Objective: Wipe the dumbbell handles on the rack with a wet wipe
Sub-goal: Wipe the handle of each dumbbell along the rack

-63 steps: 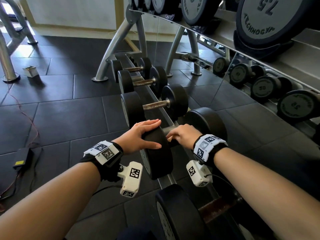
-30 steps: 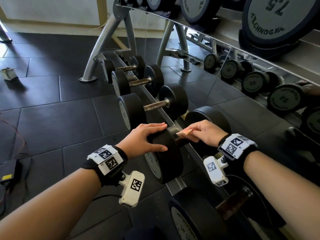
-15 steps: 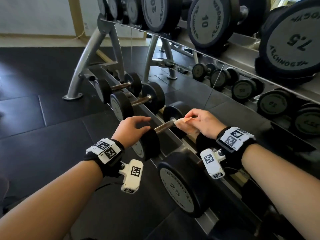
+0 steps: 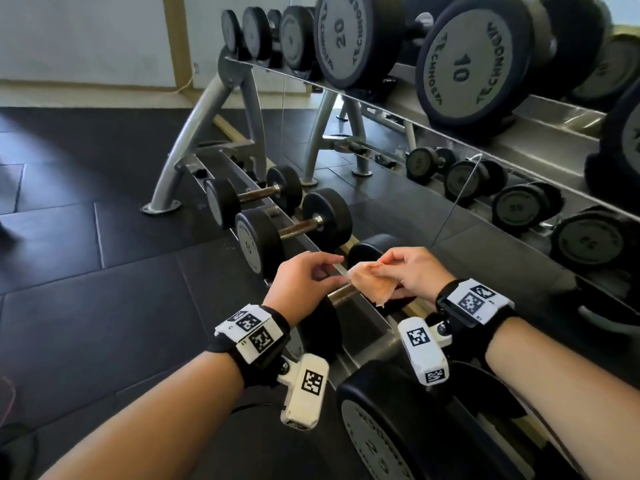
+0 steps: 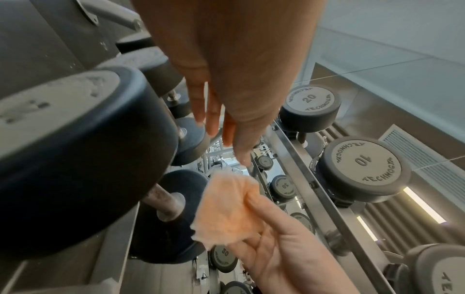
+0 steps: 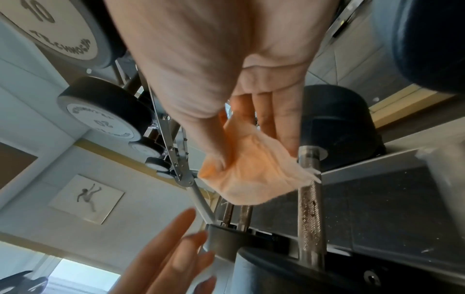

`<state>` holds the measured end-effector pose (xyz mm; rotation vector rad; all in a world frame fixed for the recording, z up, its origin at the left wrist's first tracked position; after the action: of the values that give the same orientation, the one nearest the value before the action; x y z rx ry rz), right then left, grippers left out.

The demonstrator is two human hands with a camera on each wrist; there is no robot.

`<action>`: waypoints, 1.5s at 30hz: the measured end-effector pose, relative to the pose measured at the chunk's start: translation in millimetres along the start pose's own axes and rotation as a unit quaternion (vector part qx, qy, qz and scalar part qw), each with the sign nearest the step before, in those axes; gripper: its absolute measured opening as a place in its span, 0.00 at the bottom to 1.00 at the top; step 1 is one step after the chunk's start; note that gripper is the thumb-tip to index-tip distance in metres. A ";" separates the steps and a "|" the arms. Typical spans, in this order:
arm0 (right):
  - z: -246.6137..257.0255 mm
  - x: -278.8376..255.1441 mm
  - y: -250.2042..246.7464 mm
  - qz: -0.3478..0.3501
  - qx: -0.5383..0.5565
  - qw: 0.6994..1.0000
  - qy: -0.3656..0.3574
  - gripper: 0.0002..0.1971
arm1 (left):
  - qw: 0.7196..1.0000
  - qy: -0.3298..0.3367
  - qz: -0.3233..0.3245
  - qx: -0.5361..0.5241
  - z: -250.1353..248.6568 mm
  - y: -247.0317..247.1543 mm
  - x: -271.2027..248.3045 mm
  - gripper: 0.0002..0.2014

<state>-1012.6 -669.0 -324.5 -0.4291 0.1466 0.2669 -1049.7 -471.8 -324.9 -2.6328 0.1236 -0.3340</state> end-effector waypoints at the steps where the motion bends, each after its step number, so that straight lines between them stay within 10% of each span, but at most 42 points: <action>1: 0.6 3.4 4.8 0.012 0.003 1.000 -0.002 0.09 | 1.000 -0.007 0.008 -0.008 0.3 6.7 3.9 0.19; 14: 10.0 9.2 27.5 0.168 0.042 0.985 -0.018 0.06 | 0.994 -0.072 -0.020 -0.078 18.1 -6.4 13.4 0.02; 19: 4.3 15.2 12.5 0.085 0.067 0.994 -0.009 0.03 | 0.989 -0.035 -0.124 -0.069 4.4 -19.9 7.5 0.05; 25: -2.6 16.1 20.0 0.086 0.143 0.986 -0.010 0.05 | 0.989 -0.052 -0.004 -0.139 -3.0 30.0 6.1 0.16; 45: -6.5 14.1 -3.6 0.066 0.126 0.990 0.003 0.07 | 0.960 -0.124 -0.081 -0.237 28.8 1.7 17.3 0.03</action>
<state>-998.7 -671.8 -331.7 -0.1690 0.2131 0.3727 -1025.6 -462.8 -346.6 -3.1421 -0.1103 -0.0222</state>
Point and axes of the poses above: each hand's wrist, its own x-axis towards the middle knuckle, its own y-axis out of the palm, z = x × y, the point moved 10 cm from there along x, towards the middle knuckle, and after that the axes turned 6 degrees about z, right-handed, at the moved point
